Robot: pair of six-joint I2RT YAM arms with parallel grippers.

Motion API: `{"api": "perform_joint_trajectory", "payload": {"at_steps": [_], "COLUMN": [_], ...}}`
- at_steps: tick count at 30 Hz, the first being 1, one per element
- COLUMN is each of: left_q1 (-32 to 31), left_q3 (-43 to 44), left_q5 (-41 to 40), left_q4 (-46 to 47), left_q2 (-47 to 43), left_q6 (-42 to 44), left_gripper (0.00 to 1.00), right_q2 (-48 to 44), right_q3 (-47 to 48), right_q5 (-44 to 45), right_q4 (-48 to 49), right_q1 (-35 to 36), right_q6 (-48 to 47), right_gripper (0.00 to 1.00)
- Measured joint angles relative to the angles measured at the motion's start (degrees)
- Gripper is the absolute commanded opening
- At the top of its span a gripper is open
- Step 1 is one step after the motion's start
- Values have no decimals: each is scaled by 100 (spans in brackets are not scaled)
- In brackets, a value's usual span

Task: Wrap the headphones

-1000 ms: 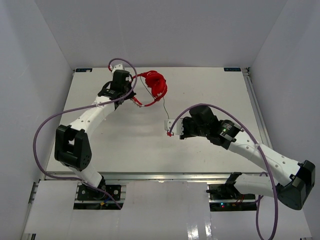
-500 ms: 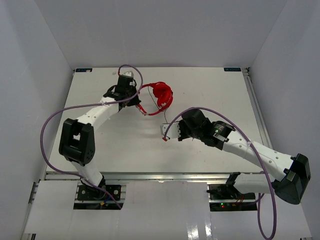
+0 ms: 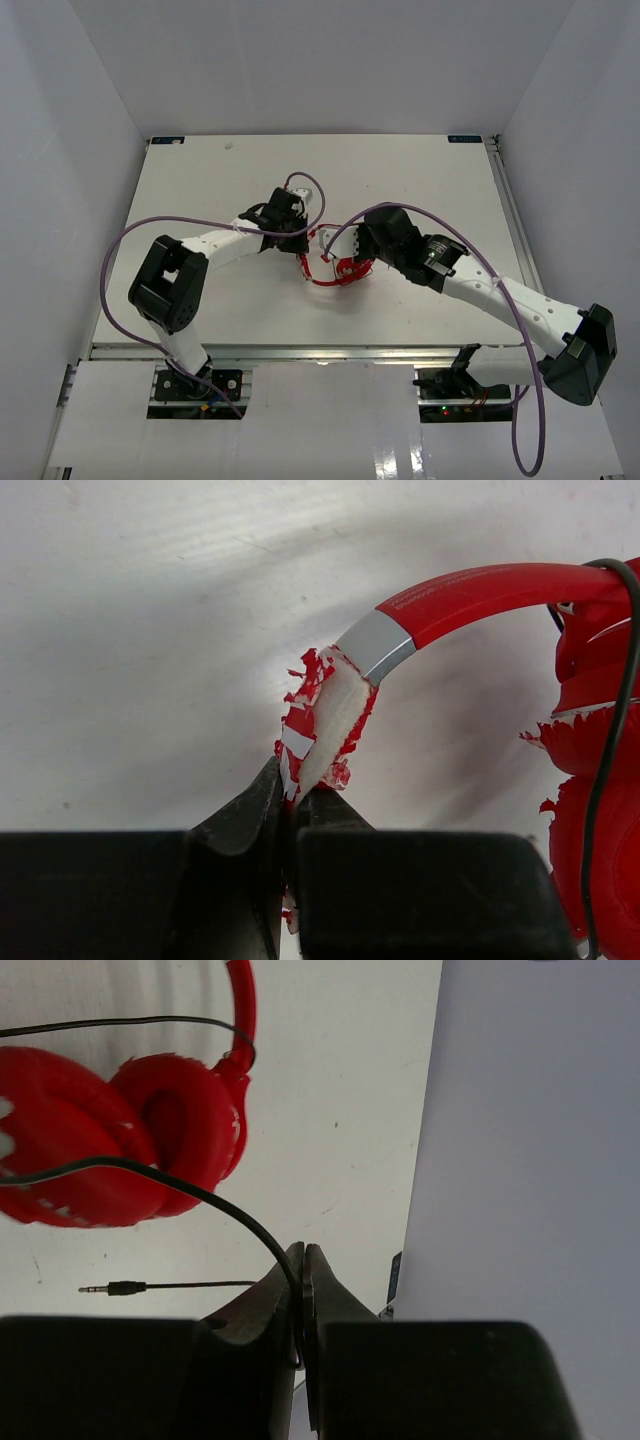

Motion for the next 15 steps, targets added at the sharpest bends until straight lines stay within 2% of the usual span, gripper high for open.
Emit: {"api": "perform_joint_trajectory", "payload": {"at_steps": [11,15], "left_q1": [-428,-489], "left_q3": [-569,-580], "left_q5": [565,569], "left_q4": [538,687], "left_q2": [-717,-776], "left_q6": [275,226], "left_gripper": [0,0], "right_q2": [-161,-233], "right_q3": [-198,-196], "right_q5": [-410,-884], "right_q4": [268,218], "right_q1": [-674,-691], "right_q6": [47,112], "right_gripper": [8,8]}}
